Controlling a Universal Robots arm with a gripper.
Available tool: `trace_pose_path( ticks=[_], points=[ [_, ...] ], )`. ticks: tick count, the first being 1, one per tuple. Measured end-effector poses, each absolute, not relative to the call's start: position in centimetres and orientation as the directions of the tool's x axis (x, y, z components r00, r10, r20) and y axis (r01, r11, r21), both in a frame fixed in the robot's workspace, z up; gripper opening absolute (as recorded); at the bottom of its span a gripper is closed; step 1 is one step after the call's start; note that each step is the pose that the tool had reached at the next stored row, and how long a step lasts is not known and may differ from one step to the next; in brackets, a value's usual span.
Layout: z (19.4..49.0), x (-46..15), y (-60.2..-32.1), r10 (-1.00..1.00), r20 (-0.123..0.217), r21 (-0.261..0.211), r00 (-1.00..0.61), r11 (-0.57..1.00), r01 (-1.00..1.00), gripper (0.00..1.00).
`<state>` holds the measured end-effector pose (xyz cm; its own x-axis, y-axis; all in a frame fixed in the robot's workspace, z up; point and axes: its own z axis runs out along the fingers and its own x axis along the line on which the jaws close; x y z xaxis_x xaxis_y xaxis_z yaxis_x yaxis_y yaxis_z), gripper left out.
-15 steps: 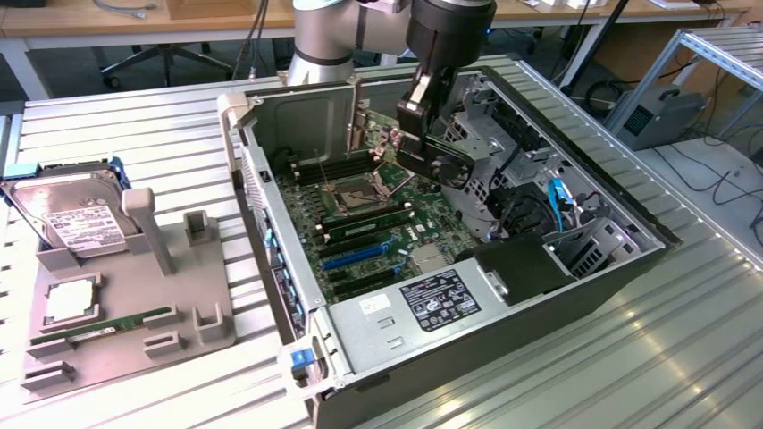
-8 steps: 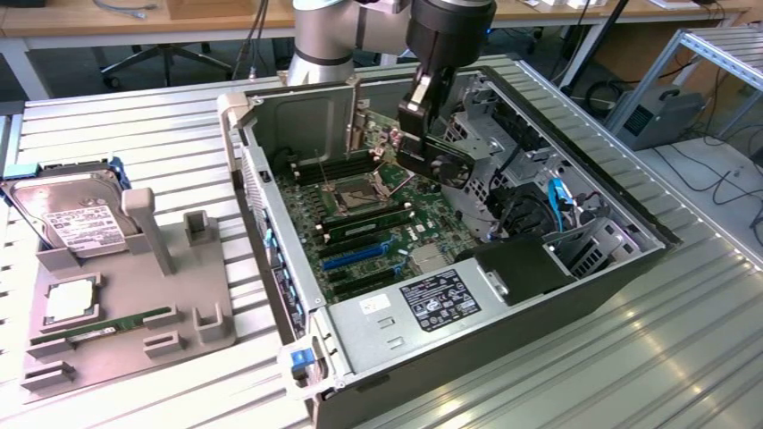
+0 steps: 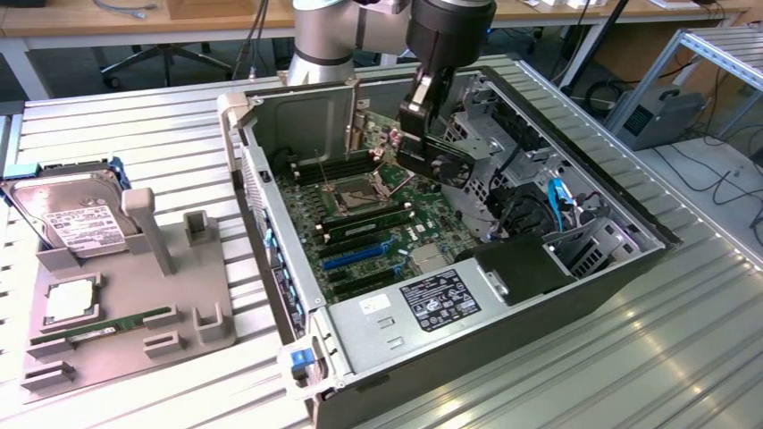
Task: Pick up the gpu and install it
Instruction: 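Insert the gpu into the slot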
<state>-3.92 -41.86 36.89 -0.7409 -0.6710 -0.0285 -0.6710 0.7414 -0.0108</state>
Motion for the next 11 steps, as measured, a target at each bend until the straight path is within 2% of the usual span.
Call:
trace_pose_path(
  ticks=[11],
  points=[
    [36.88, -3.92, -41.86, -0.691, -0.029, -0.011, -0.722, 0.723, -0.691, 0.27]
  ],
)
